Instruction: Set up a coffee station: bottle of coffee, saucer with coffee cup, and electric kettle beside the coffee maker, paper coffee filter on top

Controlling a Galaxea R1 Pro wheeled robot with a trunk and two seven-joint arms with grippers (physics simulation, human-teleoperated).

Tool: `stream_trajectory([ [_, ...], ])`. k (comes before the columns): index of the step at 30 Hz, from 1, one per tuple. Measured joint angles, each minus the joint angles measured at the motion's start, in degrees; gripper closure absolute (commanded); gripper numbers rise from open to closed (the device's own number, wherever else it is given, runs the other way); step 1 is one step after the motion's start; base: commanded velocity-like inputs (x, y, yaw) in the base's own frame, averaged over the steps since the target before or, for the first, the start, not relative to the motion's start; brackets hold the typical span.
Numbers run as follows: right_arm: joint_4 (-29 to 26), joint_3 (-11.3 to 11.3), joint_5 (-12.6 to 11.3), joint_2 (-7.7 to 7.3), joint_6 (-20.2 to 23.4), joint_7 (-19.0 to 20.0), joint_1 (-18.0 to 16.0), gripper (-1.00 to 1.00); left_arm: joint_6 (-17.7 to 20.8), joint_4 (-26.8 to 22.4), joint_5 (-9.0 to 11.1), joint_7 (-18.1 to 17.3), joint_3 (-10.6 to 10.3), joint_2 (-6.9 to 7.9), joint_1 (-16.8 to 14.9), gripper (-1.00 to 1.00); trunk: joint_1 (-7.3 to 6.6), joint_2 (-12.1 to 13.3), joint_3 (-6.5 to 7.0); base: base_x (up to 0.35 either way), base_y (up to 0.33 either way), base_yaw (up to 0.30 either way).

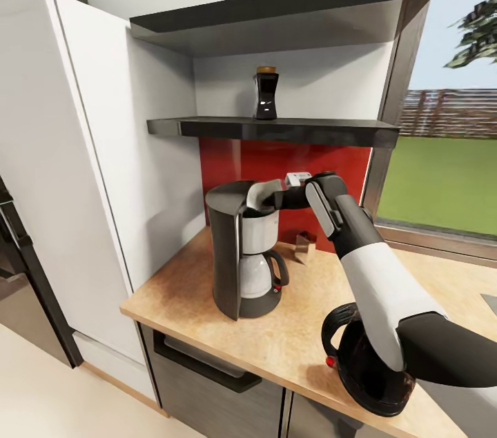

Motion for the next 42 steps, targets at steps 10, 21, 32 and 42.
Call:
stream_trajectory([
  [10, -0.4, -0.1, -0.1, 0.07, 0.0, 0.0, 0.0, -1.00, 0.0, 0.0, 0.0, 0.0, 0.0, -0.02, 0.0, -1.00, 0.00, 0.0, 0.00, 0.000, 0.000, 0.000],
  [21, -6.8, -0.4, -0.3, 0.34, 0.0, 0.0, 0.0, -1.00, -0.1, 0.2, 0.1, 0.0, 0.0, -0.03, 0.0, -1.00, 0.00, 0.0, 0.00, 0.000, 0.000, 0.000],
  [32, -8.9, -0.4, -0.2, 0.27, 0.0, 0.0, 0.0, -1.00, -0.1, 0.2, 0.0, 0.0, 0.0, -0.03, 0.0, -1.00, 0.00, 0.0, 0.00, 0.000, 0.000, 0.000],
  [42, -10.6, -0.3, -0.4, 0.26, 0.0, 0.0, 0.0, -1.00, -0.1, -0.1, 0.1, 0.1, 0.3, -0.03, 0.0, -1.00, 0.03, 0.0, 0.01, -0.238, 0.000, 0.000],
])
